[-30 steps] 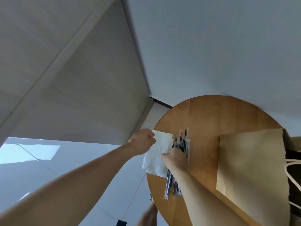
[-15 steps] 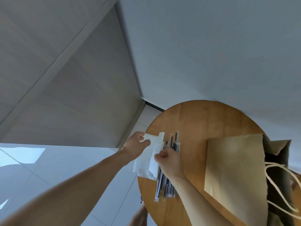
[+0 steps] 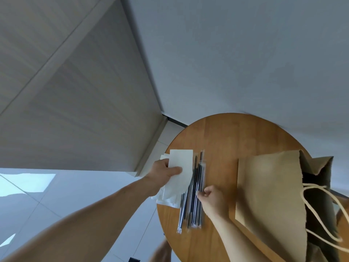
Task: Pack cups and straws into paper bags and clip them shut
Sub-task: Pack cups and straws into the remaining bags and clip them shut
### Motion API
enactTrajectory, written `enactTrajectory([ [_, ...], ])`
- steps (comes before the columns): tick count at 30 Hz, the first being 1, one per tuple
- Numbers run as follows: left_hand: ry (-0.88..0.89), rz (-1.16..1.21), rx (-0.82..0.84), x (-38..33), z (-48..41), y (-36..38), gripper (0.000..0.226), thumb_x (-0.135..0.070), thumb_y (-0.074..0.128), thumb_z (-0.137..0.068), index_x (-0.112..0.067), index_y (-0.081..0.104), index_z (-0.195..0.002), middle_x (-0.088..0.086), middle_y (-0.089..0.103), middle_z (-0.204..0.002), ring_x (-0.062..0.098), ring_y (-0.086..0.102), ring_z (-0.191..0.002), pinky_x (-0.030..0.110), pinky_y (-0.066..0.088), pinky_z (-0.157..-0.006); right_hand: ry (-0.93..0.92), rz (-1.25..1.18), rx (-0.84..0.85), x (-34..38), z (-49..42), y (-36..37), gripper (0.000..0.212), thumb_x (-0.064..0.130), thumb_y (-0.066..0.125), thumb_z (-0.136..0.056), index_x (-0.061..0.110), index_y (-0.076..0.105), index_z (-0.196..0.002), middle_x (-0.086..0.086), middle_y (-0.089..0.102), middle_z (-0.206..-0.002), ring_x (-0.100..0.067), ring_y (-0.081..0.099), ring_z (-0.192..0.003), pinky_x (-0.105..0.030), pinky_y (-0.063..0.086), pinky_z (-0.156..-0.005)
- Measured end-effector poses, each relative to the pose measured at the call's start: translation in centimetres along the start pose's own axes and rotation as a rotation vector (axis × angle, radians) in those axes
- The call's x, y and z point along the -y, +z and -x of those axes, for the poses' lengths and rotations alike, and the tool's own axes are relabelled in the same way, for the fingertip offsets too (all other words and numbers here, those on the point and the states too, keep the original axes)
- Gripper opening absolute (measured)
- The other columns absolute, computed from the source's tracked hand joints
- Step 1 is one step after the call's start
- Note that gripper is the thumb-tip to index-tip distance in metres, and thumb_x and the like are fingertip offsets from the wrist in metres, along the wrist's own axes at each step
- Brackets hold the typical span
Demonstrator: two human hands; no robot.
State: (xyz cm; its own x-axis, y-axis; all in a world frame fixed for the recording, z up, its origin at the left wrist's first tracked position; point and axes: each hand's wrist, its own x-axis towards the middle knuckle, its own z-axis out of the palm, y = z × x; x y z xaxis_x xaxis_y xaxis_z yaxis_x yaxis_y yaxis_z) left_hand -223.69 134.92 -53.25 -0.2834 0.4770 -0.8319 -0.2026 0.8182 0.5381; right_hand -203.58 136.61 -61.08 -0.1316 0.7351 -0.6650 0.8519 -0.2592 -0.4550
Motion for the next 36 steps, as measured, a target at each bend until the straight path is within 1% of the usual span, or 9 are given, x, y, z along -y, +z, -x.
enactTrajectory([
  [4, 0.042, -0.106, -0.017, 0.0, 0.0, 0.3, 0.014, -0.020, 0.071, -0.089, -0.020, 0.066, -0.102, 0.002, 0.070, -0.105, 0.019, 0.066, -0.094, 0.031, 0.054, -0.078, 0.023, 0.148, -0.018, -0.2, -0.6, 1.4, 0.028, 0.040, 0.065, -0.089, 0.023, 0.055, -0.070, 0.006, 0.064, -0.059, -0.008, 0.061, -0.053, -0.029, 0.052, -0.050],
  [7, 0.055, -0.165, -0.040, -0.2, 0.1, 0.5, 0.019, -0.022, 0.070, -0.090, -0.018, 0.067, -0.108, 0.000, 0.071, -0.105, 0.020, 0.067, -0.095, 0.034, 0.055, -0.083, 0.036, 0.173, -0.007, 0.1, -0.9, 1.4, 0.021, 0.036, 0.064, -0.089, 0.021, 0.061, -0.074, 0.007, 0.064, -0.062, -0.010, 0.062, -0.057, -0.029, 0.051, -0.054],
  [10, 0.065, -0.195, -0.047, -0.3, 0.3, 0.8, 0.020, -0.023, 0.070, -0.090, -0.017, 0.068, -0.109, 0.001, 0.071, -0.104, 0.021, 0.067, -0.094, 0.034, 0.055, -0.082, 0.026, 0.109, 0.020, 0.2, -0.8, 1.0, 0.016, 0.042, 0.067, -0.088, 0.026, 0.064, -0.088, 0.015, 0.062, -0.072, -0.008, 0.061, -0.068, -0.025, 0.047, -0.058],
  [16, 0.112, -0.208, -0.089, -1.1, 1.0, 1.4, 0.015, -0.023, 0.068, -0.091, -0.020, 0.067, -0.106, -0.001, 0.071, -0.102, 0.014, 0.066, -0.087, 0.024, 0.050, -0.066, 0.019, -0.091, -0.002, 0.3, 0.2, -0.3, 0.016, 0.035, 0.068, -0.087, 0.025, 0.059, -0.079, 0.009, 0.065, -0.072, -0.009, 0.062, -0.067, -0.029, 0.053, -0.063],
  [19, 0.154, -0.200, -0.098, -2.2, 1.8, 1.5, 0.023, -0.023, 0.066, -0.091, -0.020, 0.065, -0.114, -0.001, 0.071, -0.103, 0.016, 0.067, -0.089, 0.025, 0.051, -0.067, -0.029, -0.249, -0.072, 1.4, 0.9, -1.9, 0.012, 0.030, 0.073, -0.084, 0.025, 0.063, -0.080, 0.011, 0.068, -0.077, -0.008, 0.064, -0.072, -0.032, 0.056, -0.069],
  [25, 0.254, -0.197, -0.109, -4.7, 3.4, 1.5, 0.020, -0.022, 0.065, -0.091, -0.026, 0.066, -0.110, -0.008, 0.071, -0.096, 0.013, 0.068, -0.087, 0.026, 0.053, -0.069, -0.079, -0.317, -0.048, 3.1, 1.8, -3.8, 0.019, 0.032, 0.078, -0.082, 0.034, 0.058, -0.084, 0.016, 0.065, -0.083, -0.001, 0.062, -0.075, -0.014, 0.044, -0.059],
  [28, 0.262, -0.190, -0.120, -4.6, 3.6, 1.1, 0.017, -0.023, 0.065, -0.090, -0.028, 0.066, -0.107, -0.010, 0.071, -0.094, 0.011, 0.068, -0.085, 0.024, 0.052, -0.066, -0.062, -0.312, -0.026, 2.5, 1.2, -2.9, 0.022, 0.034, 0.079, -0.080, 0.033, 0.058, -0.079, 0.016, 0.064, -0.084, 0.000, 0.060, -0.076, -0.016, 0.045, -0.061],
  [32, 0.236, -0.198, -0.143, -3.4, 3.1, 0.6, 0.010, -0.023, 0.064, -0.091, -0.026, 0.065, -0.100, -0.007, 0.070, -0.094, 0.011, 0.066, -0.084, 0.023, 0.048, -0.062, -0.032, -0.309, 0.029, 1.8, 0.5, -1.6, 0.030, 0.041, 0.082, -0.077, 0.021, 0.065, -0.093, 0.010, 0.066, -0.092, -0.008, 0.062, -0.084, -0.026, 0.052, -0.075],
  [36, 0.242, -0.150, -0.140, -3.5, 3.3, 0.4, 0.010, -0.021, 0.064, -0.092, -0.030, 0.064, -0.093, -0.010, 0.070, -0.091, 0.008, 0.066, -0.081, 0.020, 0.048, -0.058, -0.109, -0.360, -0.035, 3.1, 1.7, -3.4, 0.027, 0.038, 0.083, -0.076, 0.024, 0.063, -0.087, 0.011, 0.065, -0.083, -0.001, 0.060, -0.074, -0.011, 0.043, -0.058],
])
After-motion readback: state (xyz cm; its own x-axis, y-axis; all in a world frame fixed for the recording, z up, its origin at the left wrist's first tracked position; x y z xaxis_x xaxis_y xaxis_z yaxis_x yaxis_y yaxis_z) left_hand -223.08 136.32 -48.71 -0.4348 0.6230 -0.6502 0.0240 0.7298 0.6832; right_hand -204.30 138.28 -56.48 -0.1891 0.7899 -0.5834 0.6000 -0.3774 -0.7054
